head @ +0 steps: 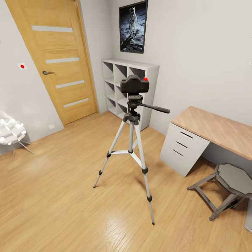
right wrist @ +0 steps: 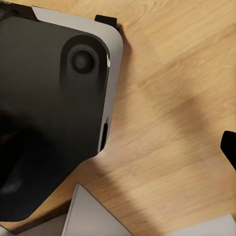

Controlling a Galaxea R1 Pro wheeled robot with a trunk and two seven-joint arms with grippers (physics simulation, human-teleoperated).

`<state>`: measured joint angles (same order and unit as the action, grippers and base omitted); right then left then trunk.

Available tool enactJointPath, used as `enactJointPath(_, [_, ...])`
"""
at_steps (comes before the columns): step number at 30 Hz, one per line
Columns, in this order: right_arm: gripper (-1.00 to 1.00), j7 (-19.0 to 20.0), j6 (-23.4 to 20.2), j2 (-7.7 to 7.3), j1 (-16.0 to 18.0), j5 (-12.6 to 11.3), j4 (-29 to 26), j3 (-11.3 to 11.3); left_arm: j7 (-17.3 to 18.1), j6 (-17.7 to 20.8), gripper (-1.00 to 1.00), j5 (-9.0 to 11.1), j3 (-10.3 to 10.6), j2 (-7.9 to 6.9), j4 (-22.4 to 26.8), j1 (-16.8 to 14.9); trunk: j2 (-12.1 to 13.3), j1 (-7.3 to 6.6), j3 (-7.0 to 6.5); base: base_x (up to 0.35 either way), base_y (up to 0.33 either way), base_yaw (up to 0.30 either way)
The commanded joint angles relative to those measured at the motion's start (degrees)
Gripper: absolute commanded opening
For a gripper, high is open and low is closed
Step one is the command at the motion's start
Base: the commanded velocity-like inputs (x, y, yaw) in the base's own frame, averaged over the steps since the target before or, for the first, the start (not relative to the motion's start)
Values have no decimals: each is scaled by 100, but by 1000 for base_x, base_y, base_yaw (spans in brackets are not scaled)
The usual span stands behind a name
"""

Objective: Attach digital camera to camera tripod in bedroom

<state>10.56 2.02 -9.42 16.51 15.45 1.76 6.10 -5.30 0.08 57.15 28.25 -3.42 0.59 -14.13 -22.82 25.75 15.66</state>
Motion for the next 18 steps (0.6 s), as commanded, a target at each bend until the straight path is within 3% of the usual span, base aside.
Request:
enactJointPath(1, [100, 11, 19, -2, 7, 49, 17, 49, -24, 1, 100, 39, 48, -1, 6, -2, -9, 3, 0, 0, 0, 0])
enactJointPath(18, [100, 11, 32, 9, -186, 46, 17, 49, -24, 1, 100, 33, 49, -1, 8, -2, -9, 3, -156, 0, 0, 0])
